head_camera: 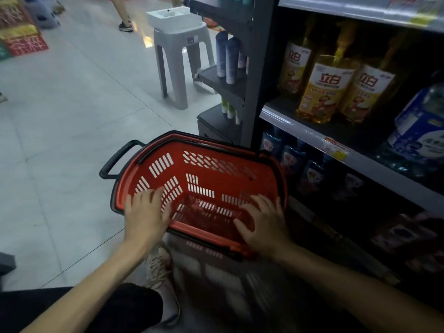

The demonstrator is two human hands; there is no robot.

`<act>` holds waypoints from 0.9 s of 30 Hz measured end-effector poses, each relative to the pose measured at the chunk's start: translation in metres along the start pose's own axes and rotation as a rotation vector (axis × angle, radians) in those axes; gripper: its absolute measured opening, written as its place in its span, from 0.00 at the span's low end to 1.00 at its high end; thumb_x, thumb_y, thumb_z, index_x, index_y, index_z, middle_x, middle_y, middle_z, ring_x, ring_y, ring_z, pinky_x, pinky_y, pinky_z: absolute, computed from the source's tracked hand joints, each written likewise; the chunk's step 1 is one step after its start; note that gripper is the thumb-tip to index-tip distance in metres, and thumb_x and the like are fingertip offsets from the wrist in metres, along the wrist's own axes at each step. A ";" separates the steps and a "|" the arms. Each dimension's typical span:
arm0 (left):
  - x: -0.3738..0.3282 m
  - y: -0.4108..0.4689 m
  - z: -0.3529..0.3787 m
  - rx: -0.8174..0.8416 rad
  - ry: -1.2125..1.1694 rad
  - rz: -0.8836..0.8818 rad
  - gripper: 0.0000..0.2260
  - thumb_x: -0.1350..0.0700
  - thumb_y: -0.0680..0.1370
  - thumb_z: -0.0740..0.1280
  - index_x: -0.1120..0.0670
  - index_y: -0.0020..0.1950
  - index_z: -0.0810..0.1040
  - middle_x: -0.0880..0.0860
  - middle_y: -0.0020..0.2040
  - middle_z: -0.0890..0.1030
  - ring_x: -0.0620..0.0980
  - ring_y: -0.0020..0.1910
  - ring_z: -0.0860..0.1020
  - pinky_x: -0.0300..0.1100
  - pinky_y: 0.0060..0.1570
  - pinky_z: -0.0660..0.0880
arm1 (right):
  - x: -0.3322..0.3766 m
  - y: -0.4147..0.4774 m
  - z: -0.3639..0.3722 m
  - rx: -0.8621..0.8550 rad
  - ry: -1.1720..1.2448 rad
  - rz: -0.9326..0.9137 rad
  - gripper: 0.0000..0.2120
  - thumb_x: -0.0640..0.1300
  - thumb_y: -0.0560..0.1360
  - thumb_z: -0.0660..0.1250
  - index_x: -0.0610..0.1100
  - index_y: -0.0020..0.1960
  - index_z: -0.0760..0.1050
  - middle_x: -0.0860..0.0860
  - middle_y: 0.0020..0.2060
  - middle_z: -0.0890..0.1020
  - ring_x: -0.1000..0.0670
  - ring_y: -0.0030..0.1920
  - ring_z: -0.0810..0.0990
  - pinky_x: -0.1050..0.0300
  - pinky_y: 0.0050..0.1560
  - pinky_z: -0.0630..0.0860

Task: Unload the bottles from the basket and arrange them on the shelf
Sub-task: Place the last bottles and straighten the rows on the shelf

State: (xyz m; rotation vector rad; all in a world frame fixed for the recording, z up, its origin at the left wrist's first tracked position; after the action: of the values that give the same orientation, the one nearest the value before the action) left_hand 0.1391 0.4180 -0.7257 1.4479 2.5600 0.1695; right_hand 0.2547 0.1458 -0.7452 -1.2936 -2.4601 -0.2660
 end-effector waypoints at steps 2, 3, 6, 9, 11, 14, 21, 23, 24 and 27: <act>-0.036 -0.023 0.014 0.083 -0.073 0.074 0.24 0.37 0.82 0.57 0.48 0.71 0.76 0.50 0.63 0.80 0.53 0.66 0.76 0.61 0.75 0.61 | 0.010 0.003 -0.005 0.004 0.138 -0.048 0.24 0.62 0.75 0.60 0.54 0.67 0.77 0.51 0.73 0.71 0.48 0.77 0.64 0.37 0.80 0.54; -0.057 -0.036 0.019 0.110 -0.095 0.149 0.25 0.35 0.82 0.54 0.46 0.70 0.77 0.49 0.63 0.81 0.52 0.66 0.76 0.63 0.75 0.61 | 0.011 0.006 -0.013 -0.020 0.210 -0.054 0.21 0.57 0.76 0.65 0.52 0.68 0.77 0.50 0.73 0.70 0.49 0.77 0.64 0.39 0.79 0.59; -0.113 -0.071 0.028 0.155 -0.130 0.456 0.25 0.33 0.81 0.53 0.42 0.70 0.76 0.46 0.61 0.81 0.50 0.65 0.77 0.64 0.73 0.62 | 0.002 0.012 -0.028 -0.074 0.226 -0.050 0.20 0.46 0.79 0.68 0.48 0.71 0.75 0.49 0.76 0.67 0.49 0.79 0.60 0.43 0.78 0.62; -0.127 -0.076 0.030 0.168 -0.122 0.602 0.23 0.31 0.81 0.55 0.41 0.65 0.78 0.42 0.56 0.82 0.47 0.60 0.78 0.57 0.68 0.68 | -0.018 0.012 -0.017 -0.011 0.068 -0.029 0.18 0.49 0.81 0.64 0.48 0.70 0.75 0.46 0.79 0.63 0.46 0.82 0.54 0.42 0.78 0.63; -0.124 -0.070 0.030 0.157 -0.121 0.633 0.19 0.33 0.79 0.60 0.42 0.58 0.80 0.43 0.51 0.82 0.48 0.54 0.79 0.51 0.61 0.70 | -0.020 0.007 -0.007 0.046 0.008 -0.080 0.19 0.54 0.82 0.58 0.48 0.66 0.79 0.43 0.80 0.62 0.43 0.82 0.53 0.41 0.77 0.64; -0.105 -0.056 0.027 0.158 -0.091 0.653 0.18 0.35 0.72 0.66 0.47 0.51 0.80 0.45 0.46 0.81 0.50 0.50 0.79 0.49 0.55 0.72 | -0.003 0.006 -0.001 0.039 -0.168 -0.259 0.25 0.61 0.80 0.53 0.50 0.67 0.79 0.39 0.77 0.68 0.37 0.80 0.61 0.33 0.74 0.66; -0.002 -0.011 0.013 0.115 0.029 0.500 0.27 0.37 0.66 0.67 0.52 0.58 0.83 0.51 0.54 0.82 0.56 0.59 0.78 0.51 0.67 0.65 | 0.055 0.004 0.025 0.286 -0.207 -0.434 0.40 0.55 0.78 0.64 0.56 0.83 0.46 0.44 0.83 0.45 0.41 0.83 0.46 0.42 0.80 0.49; 0.009 -0.007 0.011 0.117 0.046 0.437 0.26 0.41 0.67 0.64 0.52 0.59 0.83 0.52 0.55 0.83 0.57 0.59 0.79 0.52 0.68 0.63 | 0.070 0.007 0.030 0.327 -0.194 -0.436 0.42 0.53 0.79 0.65 0.57 0.83 0.43 0.46 0.83 0.41 0.41 0.83 0.43 0.40 0.81 0.52; 0.007 -0.007 0.008 0.122 0.061 0.425 0.25 0.44 0.67 0.63 0.51 0.61 0.83 0.51 0.56 0.83 0.57 0.60 0.79 0.53 0.69 0.63 | 0.076 0.009 0.032 0.339 -0.207 -0.450 0.42 0.53 0.79 0.65 0.57 0.83 0.42 0.47 0.83 0.40 0.42 0.83 0.42 0.40 0.80 0.52; -0.019 -0.014 0.004 0.155 0.009 0.407 0.30 0.49 0.64 0.59 0.48 0.65 0.81 0.49 0.59 0.83 0.53 0.60 0.80 0.50 0.68 0.63 | 0.088 0.014 0.031 0.340 -0.231 -0.496 0.40 0.52 0.79 0.65 0.56 0.83 0.46 0.48 0.83 0.42 0.41 0.83 0.41 0.39 0.79 0.53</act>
State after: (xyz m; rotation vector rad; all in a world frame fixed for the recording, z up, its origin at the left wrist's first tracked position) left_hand 0.1378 0.3945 -0.7306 2.0176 2.2955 0.0349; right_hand 0.2136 0.2299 -0.7395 -0.5935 -2.8333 0.1913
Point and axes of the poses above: each hand's wrist, its own y-axis towards the middle knuckle, its own z-axis out of the palm, x = y × z, the point moved 10 cm from there along y, towards the middle knuckle
